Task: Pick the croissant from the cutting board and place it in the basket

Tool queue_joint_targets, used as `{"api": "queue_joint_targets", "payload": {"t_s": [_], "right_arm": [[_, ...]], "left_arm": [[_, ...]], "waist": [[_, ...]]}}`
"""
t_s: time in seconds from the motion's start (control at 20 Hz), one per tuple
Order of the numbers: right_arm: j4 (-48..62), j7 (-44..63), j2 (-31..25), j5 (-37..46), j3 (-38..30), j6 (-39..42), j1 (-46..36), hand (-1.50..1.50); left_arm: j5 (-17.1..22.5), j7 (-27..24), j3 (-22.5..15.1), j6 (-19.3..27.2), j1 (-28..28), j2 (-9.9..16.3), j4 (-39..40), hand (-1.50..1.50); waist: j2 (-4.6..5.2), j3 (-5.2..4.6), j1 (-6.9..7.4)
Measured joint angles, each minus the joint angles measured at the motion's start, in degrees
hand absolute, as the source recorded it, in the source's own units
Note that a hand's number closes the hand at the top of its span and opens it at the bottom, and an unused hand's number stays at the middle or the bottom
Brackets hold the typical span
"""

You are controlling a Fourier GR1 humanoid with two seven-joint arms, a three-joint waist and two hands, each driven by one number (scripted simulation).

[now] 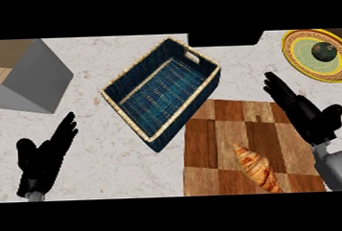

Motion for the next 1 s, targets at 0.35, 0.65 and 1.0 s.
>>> {"api": "queue_joint_targets", "payload": {"t_s": [0.35,0.65,1.0], "right_arm": [[-6.6,-6.6,-8.2,10.5,0.5,1.9,-5.2,1.50],[-15.2,-14.6,-2.1,25.4,7.1,-10.1,-1.7,-1.50],[-24.3,-0.6,-3.1,45.7,7.9,-25.8,3.0,-1.50]], "left_arm": [[-1.6,-2.5,5.3,2.9,-5.8,0.6,-0.1,0.00],[-2.6,-3.7,6.9,4.8,-8.8,-0.4,1.1,0.00],[-2.7,-4.3,8.7,5.0,-9.9,-0.4,3.4,0.00]], "waist": [[0.12,0.33,-0.18],[0.12,0.40,-1.00],[-0.29,0.21,-2.53]]}}
